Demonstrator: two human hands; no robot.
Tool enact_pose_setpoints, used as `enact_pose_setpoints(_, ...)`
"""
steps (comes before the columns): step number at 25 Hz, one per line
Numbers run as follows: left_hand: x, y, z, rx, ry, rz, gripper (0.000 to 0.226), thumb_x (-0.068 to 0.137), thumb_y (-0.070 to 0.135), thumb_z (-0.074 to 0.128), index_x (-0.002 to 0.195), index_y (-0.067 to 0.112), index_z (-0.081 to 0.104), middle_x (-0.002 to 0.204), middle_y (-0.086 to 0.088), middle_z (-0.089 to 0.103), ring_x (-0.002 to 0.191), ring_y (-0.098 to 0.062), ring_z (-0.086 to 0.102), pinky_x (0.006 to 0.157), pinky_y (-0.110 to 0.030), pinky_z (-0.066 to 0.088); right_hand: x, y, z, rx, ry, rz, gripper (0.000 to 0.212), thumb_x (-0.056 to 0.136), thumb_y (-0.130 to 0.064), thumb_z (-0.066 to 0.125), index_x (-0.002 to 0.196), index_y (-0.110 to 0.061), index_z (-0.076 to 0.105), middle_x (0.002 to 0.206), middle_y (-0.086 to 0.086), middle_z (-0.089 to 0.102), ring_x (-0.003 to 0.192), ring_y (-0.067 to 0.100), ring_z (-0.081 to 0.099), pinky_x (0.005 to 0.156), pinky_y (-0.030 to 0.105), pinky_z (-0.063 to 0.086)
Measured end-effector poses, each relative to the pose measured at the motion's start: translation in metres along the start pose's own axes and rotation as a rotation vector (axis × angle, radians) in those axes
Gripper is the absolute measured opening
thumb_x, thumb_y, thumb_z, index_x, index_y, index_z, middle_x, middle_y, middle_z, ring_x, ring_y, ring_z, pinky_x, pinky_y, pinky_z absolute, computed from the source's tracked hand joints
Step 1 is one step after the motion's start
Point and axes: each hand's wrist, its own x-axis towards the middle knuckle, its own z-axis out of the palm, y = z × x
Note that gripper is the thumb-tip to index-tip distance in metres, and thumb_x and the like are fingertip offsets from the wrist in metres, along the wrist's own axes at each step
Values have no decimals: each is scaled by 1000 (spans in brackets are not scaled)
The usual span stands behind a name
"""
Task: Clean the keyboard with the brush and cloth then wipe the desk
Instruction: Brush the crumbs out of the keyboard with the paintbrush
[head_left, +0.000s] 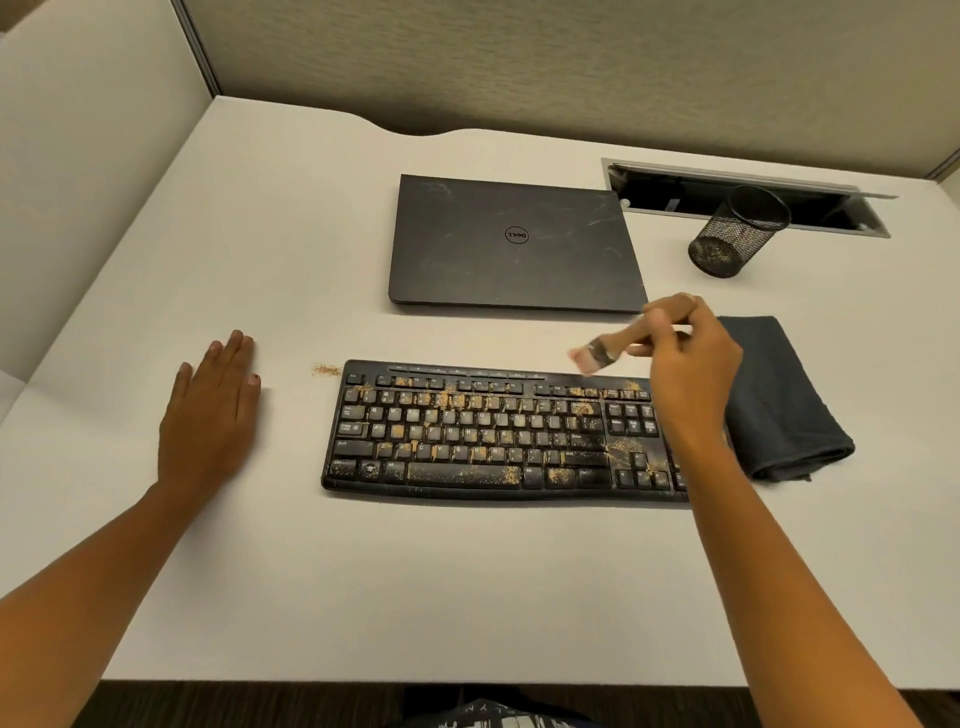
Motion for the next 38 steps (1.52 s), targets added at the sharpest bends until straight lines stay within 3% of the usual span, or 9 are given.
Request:
enact_pose_setpoints(4,0,2,-1,-19,-5,-10,47,106,21,32,152,13,32,159,-2,28,148,-20,22,120,-36,6,-13,8,19,-57,-13,-46,15,99,-26,51,92,-16,59,89,3,65,72,16,68,62,22,56)
enact_pose_setpoints(7,0,4,-2,-22,-2,-11,46,106,18,35,152,12,32,159,-3,29,148,-21,23,119,-36,6,-9,21,-5,-108,59,-33,17,99,-23,50,90,-11,59,86,5,64,73,14,63,61,10,48)
enact_pose_setpoints(11,0,1,0,-19,-10,-9,46,106,18,34,152,12,32,159,-3,28,148,-21,22,118,-33,4,0,38,-39,-185,123,-62,17,99,-23,50,89,-12,59,87,7,64,77,19,62,68,29,53)
enact_pose_setpoints(15,0,1,0,-16,-16,-9,46,106,19,33,152,12,32,159,-3,28,148,-22,22,118,-33,4,0,30,-42,-94,199,-52,18,99,-20,51,97,-6,63,93,4,63,75,5,63,62,6,46)
enact_pose_setpoints(18,0,3,0,-22,2,-18,46,106,18,35,151,12,34,158,-4,30,147,-22,24,118,-34,6,-2,26,-45,-78,288,-51,19,99,-17,52,99,-2,63,93,3,60,74,-9,60,61,0,42)
enact_pose_setpoints(26,0,1,1,-21,16,2,48,105,25,29,151,12,34,158,-4,30,147,-22,25,118,-36,7,-15,30,-7,2,28,-22,16,98,-25,53,100,-14,65,97,0,67,85,14,68,71,21,57)
enact_pose_setpoints(29,0,0,3,-11,23,-6,48,106,25,29,151,11,34,158,-4,30,147,-22,25,118,-34,5,-6,39,-21,-64,92,-5,16,98,-24,52,95,-12,62,92,2,65,81,13,65,70,18,53)
enact_pose_setpoints(32,0,-2,4,0,35,5,57,101,35,20,150,11,36,157,-5,33,146,-24,27,118,-30,4,2,42,-37,-156,180,-29,18,98,-27,50,92,-13,61,88,5,64,77,21,65,71,40,57)
enact_pose_setpoints(38,0,-1,4,5,37,11,56,101,34,21,150,11,36,157,-6,33,146,-25,28,119,-40,11,1,26,-28,-87,222,-119,21,99,-31,50,96,-12,61,88,4,66,67,14,67,62,28,57)
